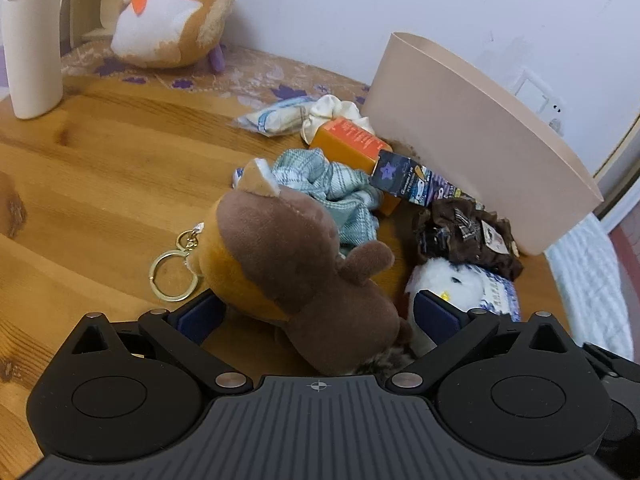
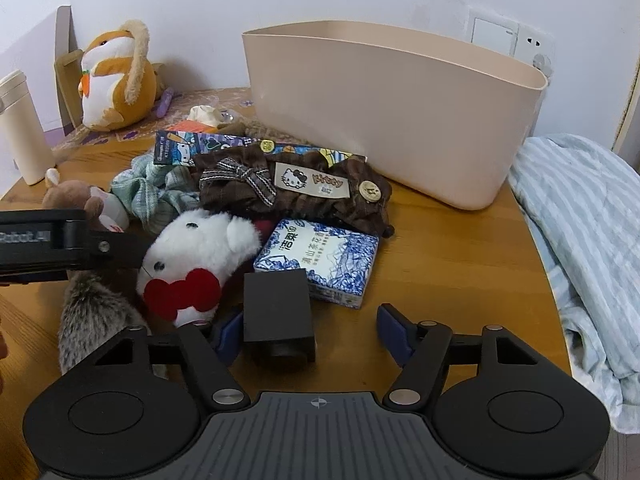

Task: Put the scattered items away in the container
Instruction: 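Grasp the brown plush keychain toy with the left tool while the right tool grasps the small black box, then lift both items into the beige container and open both tools to release them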

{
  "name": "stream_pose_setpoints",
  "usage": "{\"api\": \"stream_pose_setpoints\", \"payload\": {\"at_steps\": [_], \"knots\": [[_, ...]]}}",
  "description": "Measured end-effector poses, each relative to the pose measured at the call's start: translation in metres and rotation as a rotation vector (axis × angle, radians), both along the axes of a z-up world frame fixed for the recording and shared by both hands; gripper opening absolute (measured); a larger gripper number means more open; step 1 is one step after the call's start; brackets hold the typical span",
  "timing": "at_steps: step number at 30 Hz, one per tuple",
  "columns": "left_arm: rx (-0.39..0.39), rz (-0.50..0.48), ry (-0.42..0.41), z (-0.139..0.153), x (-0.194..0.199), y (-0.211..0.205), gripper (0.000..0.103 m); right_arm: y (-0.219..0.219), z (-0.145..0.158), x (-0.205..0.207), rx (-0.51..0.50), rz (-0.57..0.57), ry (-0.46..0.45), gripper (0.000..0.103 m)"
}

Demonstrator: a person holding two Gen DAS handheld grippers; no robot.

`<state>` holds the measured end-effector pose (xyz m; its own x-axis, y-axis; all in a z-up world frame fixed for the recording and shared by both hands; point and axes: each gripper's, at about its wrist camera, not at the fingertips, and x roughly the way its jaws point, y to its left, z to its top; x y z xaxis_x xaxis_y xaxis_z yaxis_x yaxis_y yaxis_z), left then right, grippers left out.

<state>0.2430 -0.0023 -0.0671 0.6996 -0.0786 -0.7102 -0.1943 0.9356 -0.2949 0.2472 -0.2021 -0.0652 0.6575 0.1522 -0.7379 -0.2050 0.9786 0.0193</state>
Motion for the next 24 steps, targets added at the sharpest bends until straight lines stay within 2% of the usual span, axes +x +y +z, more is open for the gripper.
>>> {"api": "stream_pose_setpoints", "payload": {"at_steps": [2,3,6,8,9,19,24], "knots": [[0.041,0.009,-0.014,0.000,-0.001,-0.002,0.086,0.002,0.000,-0.001,-0.001,0.003,-0.006,0.059],[0.055,0.002,-0.021,-0.001,-0.001,-0.003,0.085,0.002,0.001,-0.002,0.001,0.003,-0.009,0.058],[0.054,-0.019,-0.034,-0.002,-0.003,-0.002,0.079,0.005,0.002,-0.002,0.001,-0.001,-0.017,0.044],[0.046,-0.037,-0.040,-0.002,-0.005,-0.001,0.065,0.006,0.002,-0.004,0.001,0.002,-0.023,0.029],[0.041,-0.049,-0.039,-0.001,-0.006,-0.001,0.051,0.007,0.002,-0.004,0.003,0.001,-0.024,0.029],[0.042,-0.064,-0.041,-0.002,-0.021,0.011,0.050,0.003,0.006,-0.019,0.018,-0.033,-0.013,0.029],[0.038,-0.050,-0.054,0.003,-0.035,0.020,0.049,-0.003,0.018,-0.029,0.024,-0.055,-0.040,0.029]]}}
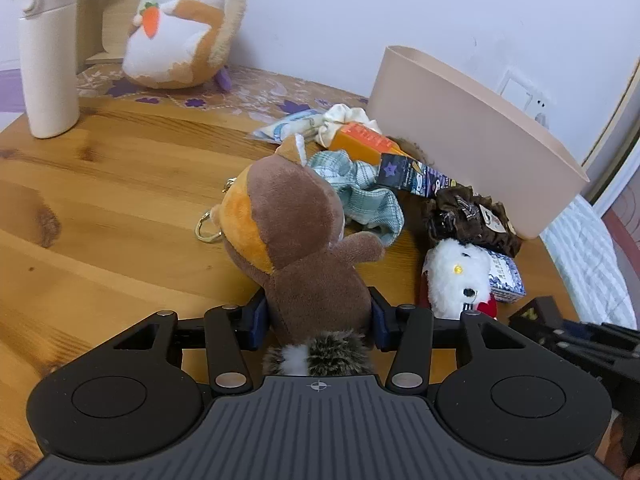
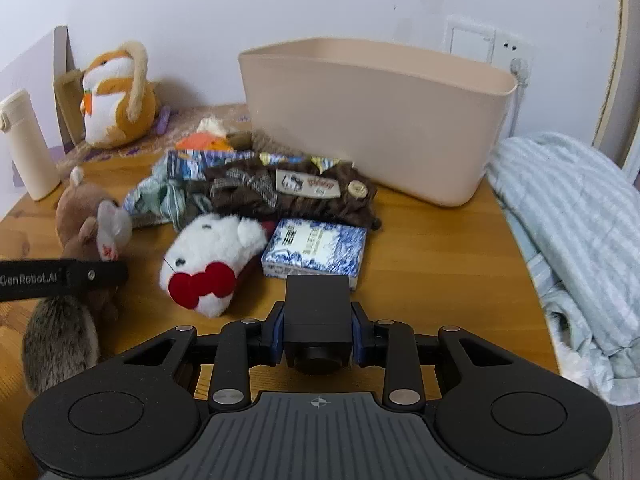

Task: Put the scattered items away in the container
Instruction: 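Lift both items into the beige container and open both tools to release them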

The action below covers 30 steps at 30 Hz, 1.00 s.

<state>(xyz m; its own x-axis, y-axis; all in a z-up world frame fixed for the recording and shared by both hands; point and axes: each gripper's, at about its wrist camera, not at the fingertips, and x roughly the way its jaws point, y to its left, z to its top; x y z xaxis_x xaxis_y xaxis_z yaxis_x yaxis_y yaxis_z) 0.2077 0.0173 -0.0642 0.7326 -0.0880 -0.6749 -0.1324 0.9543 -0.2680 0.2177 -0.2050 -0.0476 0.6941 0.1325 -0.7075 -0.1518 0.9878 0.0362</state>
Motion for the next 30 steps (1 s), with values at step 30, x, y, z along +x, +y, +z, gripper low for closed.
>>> {"api": "stream_pose_setpoints", "payload": {"at_steps": [30], "knots": [[0.196,-0.047,-0.327,0.165,0.070,-0.053,0.049,-0.055,0.122,0.064,0.010,-0.128,-0.208,0.029]]}}
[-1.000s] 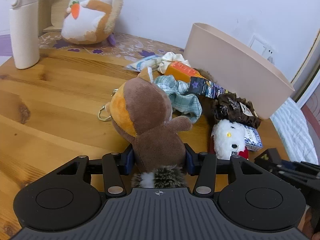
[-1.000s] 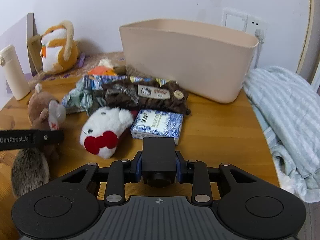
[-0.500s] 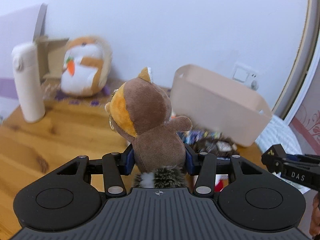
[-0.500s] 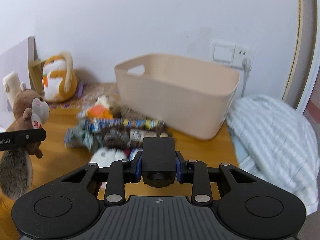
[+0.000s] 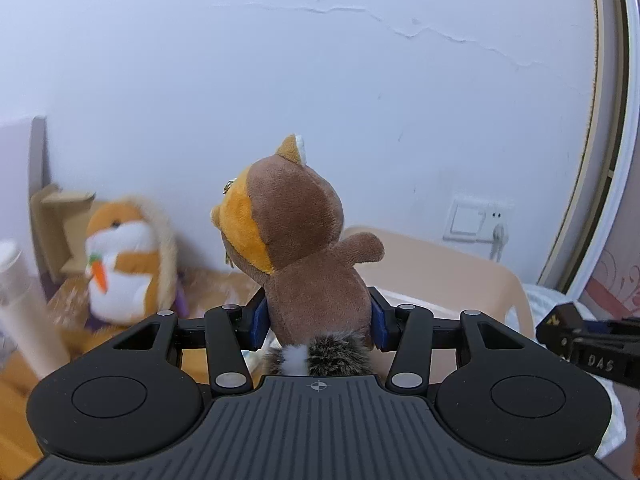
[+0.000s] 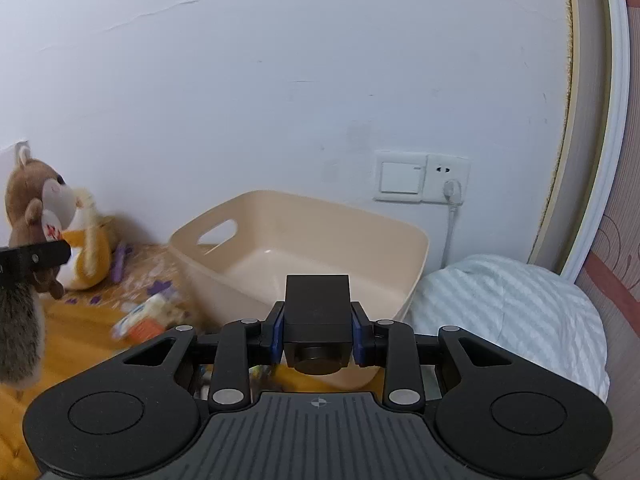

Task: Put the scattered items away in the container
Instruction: 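Lift both items into the beige container and open both tools to release them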

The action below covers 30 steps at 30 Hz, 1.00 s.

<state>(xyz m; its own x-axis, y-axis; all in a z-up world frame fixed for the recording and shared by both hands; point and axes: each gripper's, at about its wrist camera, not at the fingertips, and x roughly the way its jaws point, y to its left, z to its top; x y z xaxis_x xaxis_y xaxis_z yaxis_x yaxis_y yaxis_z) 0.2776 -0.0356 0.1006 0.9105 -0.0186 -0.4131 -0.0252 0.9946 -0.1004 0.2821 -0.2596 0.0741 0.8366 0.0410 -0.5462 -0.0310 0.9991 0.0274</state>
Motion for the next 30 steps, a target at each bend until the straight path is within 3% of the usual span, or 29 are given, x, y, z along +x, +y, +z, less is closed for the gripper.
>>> {"api": "stream_pose_setpoints", "payload": {"at_steps": [7,15,22,30], "knots": [[0.054,-0.053,-0.028,0.012,0.057,-0.035,0.049,-0.003,-0.004,0.053,0.014,-0.042,0.029,0.029],[0.069,-0.085,0.022,-0.007,0.135,-0.071,0.049,0.001,-0.024,0.103,0.016,-0.061,0.065,0.029],[0.075,-0.110,0.181,-0.050,0.186,-0.090,0.049,-0.002,-0.042,0.132,0.010,-0.077,0.126,0.029],[0.144,-0.178,0.304,-0.082,0.201,-0.098,0.049,0.004,-0.057,0.144,-0.047,-0.078,0.177,0.029]]}}
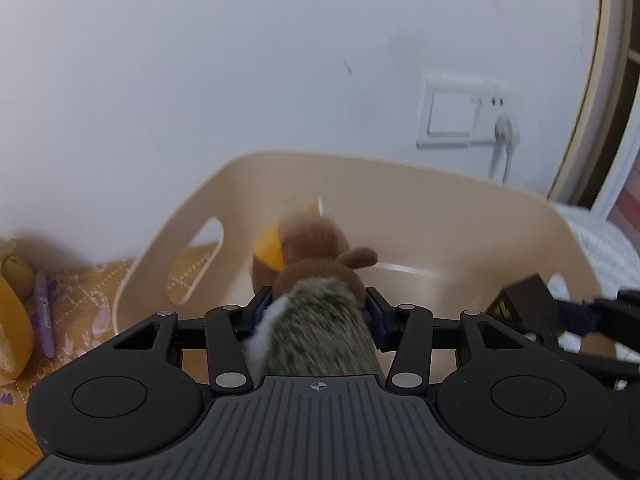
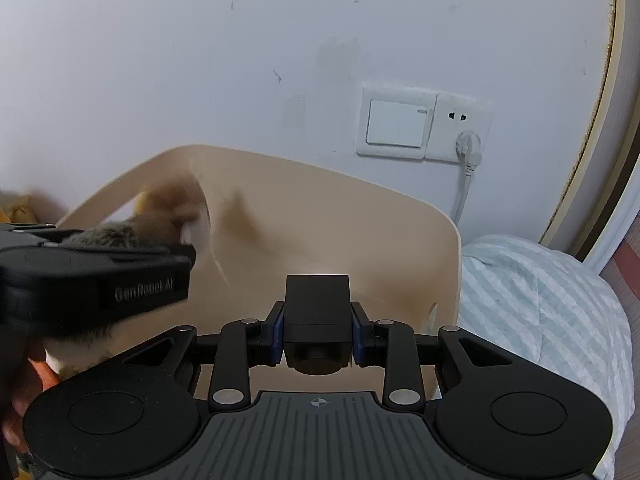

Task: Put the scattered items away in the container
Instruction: 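Lift both items into the beige container and open both tools to release them, then move both open tools back toward the items on the table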

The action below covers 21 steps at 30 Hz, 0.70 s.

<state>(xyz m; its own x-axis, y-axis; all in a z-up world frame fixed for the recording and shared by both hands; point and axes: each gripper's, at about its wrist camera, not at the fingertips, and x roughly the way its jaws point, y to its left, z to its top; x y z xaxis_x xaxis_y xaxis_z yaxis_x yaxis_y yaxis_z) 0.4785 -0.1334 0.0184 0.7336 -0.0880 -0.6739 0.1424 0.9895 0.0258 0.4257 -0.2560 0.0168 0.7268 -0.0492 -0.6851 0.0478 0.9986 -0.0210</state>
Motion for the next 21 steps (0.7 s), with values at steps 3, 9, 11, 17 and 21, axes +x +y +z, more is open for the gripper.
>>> {"api": "stream_pose_setpoints", "payload": {"at_steps": [3,9,11,17,21], "knots": [[0.022,-0.004,0.002,-0.007,-0.003,-0.001,0.050,0.003,-0.008,0.002,-0.002,-0.006,0.012,0.029],[0.011,0.000,-0.024,-0.001,-0.014,0.006,0.069,0.008,-0.015,-0.001,-0.049,-0.008,0.003,0.043],[0.014,-0.002,-0.034,0.002,-0.018,0.010,0.071,0.006,-0.012,-0.005,-0.041,-0.014,-0.007,0.050],[0.014,-0.008,-0.078,0.014,-0.041,0.032,0.077,0.001,0.001,-0.024,-0.010,-0.020,-0.041,0.060],[0.021,-0.013,-0.115,0.027,-0.064,0.051,0.078,0.005,0.013,-0.046,-0.011,-0.010,-0.080,0.064]]}}
